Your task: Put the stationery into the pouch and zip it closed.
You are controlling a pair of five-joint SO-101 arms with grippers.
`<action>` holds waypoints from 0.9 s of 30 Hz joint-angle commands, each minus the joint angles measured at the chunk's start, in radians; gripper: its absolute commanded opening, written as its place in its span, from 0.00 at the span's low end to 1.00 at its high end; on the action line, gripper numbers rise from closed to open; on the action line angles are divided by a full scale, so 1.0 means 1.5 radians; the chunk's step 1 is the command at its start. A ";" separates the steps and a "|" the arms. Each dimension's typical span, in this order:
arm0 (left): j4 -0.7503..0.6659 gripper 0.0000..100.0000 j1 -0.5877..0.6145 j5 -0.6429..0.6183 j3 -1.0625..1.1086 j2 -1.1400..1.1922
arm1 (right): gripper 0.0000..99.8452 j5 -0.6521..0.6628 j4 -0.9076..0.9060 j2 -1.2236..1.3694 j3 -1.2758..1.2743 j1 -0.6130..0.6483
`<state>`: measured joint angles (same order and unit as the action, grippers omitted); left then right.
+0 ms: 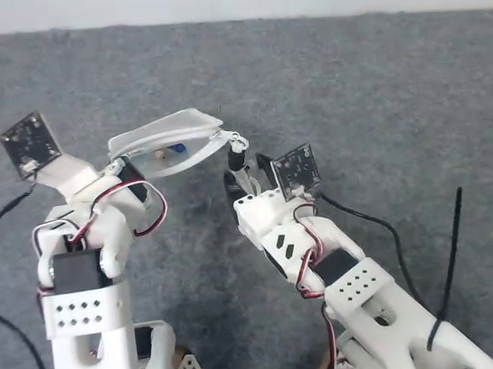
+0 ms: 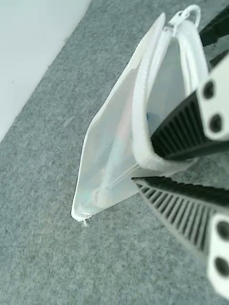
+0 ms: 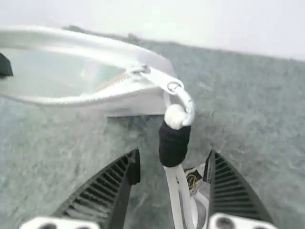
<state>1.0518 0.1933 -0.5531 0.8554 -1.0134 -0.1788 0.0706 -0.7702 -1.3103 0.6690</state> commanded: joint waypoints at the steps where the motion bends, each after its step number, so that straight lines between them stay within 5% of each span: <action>1: -0.025 0.01 -0.005 -0.007 -0.007 -0.006 | 0.21 -0.004 0.069 -0.026 -0.006 -0.008; 27: -0.025 0.01 -0.005 -0.007 -0.005 -0.006 | 0.21 0.071 0.398 0.186 -0.033 0.002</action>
<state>1.0518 0.1933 -0.5531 0.8554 -1.0134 -0.0898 0.6398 -0.4895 -1.3702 0.6690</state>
